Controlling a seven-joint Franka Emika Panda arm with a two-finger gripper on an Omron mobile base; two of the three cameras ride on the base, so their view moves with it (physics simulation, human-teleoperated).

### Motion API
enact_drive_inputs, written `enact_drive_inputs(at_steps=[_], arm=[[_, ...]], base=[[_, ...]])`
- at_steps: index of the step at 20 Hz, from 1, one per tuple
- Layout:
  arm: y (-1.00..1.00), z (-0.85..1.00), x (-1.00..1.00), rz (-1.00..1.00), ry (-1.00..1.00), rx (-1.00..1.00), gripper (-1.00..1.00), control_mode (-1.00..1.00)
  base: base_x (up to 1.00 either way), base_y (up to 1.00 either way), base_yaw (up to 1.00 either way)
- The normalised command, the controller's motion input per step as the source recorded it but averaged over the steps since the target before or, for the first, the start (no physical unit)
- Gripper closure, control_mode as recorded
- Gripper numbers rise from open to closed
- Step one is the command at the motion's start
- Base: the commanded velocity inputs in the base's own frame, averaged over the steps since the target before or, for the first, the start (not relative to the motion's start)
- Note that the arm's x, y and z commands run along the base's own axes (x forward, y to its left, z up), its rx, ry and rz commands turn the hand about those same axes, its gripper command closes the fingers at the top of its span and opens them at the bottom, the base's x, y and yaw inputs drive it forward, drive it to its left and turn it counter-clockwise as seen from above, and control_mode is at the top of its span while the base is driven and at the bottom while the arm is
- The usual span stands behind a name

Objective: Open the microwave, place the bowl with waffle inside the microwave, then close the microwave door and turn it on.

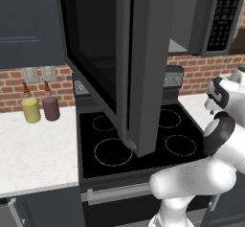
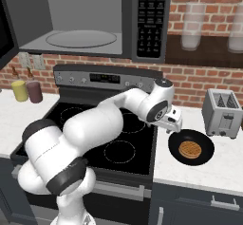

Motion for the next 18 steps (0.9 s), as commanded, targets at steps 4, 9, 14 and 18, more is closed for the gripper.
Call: enact_drive_inputs(at_steps=[4,9,14,18], arm=[[-0.08,-0.24,0.11,-0.03,0.08,0.0,-1.0,-1.0],[-0.1,-0.23,0.09,-0.02,0.07,0.0,-1.0,-1.0],[-0.14,-0.33,0.16,-0.01,0.04,0.0,-1.0,-1.0],[-0.16,-0.31,0.24,0.0,0.04,0.0,-1.0,-1.0]], base=[[0.0,0.0,0.0],[0.0,0.0,0.0],[0.0,0.0,0.0],[0.0,0.0,0.0]])
